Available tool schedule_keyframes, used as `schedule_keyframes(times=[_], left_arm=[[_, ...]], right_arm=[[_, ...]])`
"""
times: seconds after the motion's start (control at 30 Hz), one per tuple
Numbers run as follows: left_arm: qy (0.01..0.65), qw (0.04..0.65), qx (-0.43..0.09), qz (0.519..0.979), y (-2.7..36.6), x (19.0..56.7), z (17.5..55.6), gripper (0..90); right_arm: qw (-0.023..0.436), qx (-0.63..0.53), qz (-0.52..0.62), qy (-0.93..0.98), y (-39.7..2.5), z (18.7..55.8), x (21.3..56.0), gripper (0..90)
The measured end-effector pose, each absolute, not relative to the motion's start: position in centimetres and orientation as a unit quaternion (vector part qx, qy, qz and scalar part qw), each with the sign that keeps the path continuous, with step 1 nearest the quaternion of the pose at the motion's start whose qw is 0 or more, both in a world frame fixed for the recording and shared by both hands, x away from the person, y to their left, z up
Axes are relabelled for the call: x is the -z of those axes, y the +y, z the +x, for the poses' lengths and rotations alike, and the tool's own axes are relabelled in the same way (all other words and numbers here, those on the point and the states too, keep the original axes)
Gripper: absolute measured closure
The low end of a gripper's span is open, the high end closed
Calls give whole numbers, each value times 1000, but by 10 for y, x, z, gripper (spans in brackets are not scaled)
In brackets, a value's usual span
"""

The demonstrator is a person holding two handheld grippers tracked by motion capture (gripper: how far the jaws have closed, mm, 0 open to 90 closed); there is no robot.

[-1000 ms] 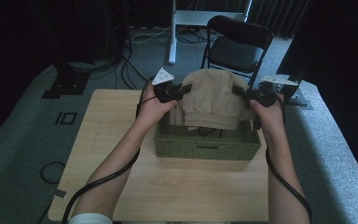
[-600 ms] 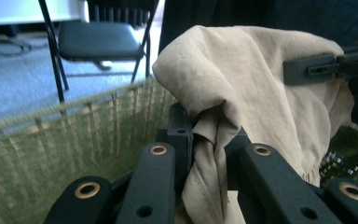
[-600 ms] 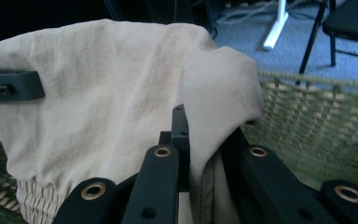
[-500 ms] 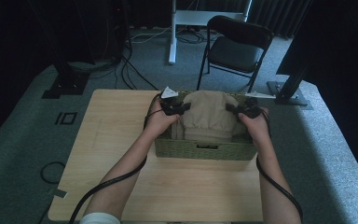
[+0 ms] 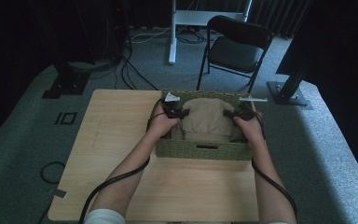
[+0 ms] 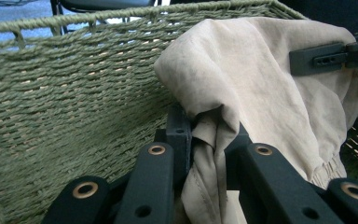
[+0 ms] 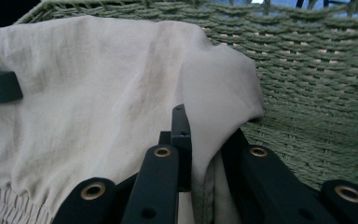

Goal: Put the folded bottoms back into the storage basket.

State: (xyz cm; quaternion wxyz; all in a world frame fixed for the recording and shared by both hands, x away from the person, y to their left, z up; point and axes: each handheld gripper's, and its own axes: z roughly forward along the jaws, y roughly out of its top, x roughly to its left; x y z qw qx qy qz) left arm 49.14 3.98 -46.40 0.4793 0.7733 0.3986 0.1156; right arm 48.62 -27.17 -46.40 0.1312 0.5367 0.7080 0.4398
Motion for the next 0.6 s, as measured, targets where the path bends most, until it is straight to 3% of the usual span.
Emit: schedule_keyframes(times=[0.27, 0.6], left_arm=[[417, 454, -125, 777, 38, 476, 503, 740], [422, 435, -119, 786, 33, 484, 515, 749]], right_arm=[[129, -413, 552, 713, -269, 499, 476, 816], [137, -380, 568, 717, -263, 513, 489, 797]])
